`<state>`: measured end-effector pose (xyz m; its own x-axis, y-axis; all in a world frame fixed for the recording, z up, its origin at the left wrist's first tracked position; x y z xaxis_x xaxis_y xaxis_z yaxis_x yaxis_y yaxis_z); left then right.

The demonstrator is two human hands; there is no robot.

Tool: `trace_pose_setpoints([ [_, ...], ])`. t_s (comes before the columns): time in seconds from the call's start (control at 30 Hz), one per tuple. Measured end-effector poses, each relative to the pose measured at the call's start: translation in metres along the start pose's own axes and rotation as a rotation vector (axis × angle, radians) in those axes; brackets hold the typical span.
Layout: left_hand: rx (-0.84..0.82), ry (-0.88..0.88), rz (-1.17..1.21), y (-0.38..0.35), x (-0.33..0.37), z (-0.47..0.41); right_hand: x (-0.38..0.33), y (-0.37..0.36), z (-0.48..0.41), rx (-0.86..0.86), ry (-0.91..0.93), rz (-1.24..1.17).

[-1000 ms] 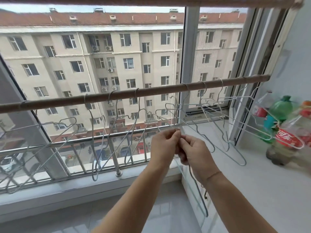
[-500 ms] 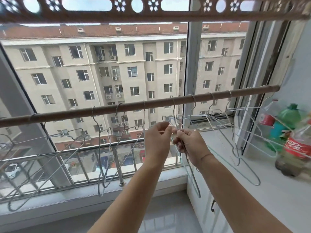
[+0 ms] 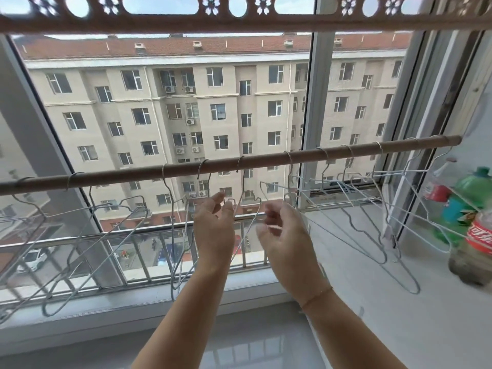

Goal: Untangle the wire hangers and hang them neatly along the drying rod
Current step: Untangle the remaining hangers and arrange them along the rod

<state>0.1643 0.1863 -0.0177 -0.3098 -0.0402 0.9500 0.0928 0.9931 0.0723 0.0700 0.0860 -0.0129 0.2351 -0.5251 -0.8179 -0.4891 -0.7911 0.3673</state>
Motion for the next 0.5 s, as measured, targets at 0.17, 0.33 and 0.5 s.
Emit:
trace_pose_setpoints([
  [0.17,-0.159,0.259,0.051,-0.007,-0.015,-0.005,0.033,-0.054,0.002,-0.288,-0.311,-0.158],
  [0.33,-0.190,0.389,0.247,-0.015,-0.022,0.002,0.048,-0.061,0.007,-0.193,-0.329,-0.307],
  [0.5,-0.143,0.358,0.322,-0.023,-0.013,-0.005,0.047,-0.053,-0.004,-0.139,-0.302,-0.355],
])
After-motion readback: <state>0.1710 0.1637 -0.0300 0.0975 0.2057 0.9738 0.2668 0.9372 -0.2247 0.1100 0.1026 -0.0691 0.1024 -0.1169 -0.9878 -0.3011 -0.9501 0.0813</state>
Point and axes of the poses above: each hand's wrist, its own z-axis away from the middle knuckle, its own y-axis out of the back of the hand, x = y × z, the point moved 3 cm from there along -z, towards the middle knuckle, and after that the axes turned 8 degrees about -x, right-handed, at the moved point
